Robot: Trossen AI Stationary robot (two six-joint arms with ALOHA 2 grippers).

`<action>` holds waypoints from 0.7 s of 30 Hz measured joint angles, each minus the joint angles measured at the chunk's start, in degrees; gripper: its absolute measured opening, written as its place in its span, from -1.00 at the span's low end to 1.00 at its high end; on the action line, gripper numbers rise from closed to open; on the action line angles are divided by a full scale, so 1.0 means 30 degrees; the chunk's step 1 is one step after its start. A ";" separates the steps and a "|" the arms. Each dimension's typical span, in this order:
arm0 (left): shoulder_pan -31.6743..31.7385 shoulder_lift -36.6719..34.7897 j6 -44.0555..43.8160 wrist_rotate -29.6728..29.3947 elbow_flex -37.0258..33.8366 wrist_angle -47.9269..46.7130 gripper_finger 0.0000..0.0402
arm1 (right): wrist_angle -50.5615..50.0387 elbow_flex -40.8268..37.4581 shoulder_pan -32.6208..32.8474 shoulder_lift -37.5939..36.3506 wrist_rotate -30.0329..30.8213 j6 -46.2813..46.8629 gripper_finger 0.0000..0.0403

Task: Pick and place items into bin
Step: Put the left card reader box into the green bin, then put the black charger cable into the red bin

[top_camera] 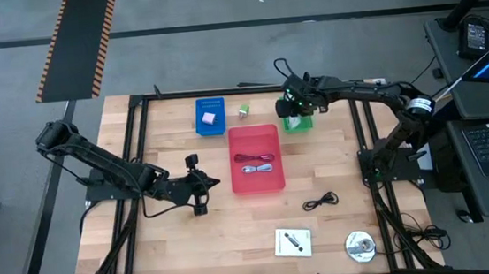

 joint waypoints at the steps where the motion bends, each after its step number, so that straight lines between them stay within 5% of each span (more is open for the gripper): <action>1: 0.0000 0.0000 0.0000 0.0000 0.0000 -0.0003 -0.99 | 0.0015 0.0000 -0.0058 -0.0007 0.0099 -0.0200 -0.51; 21: 0.0000 0.0000 0.0022 0.0009 0.0000 -0.0004 -0.99 | -0.3571 0.3544 -0.0006 -0.0180 0.2703 -0.5474 -0.44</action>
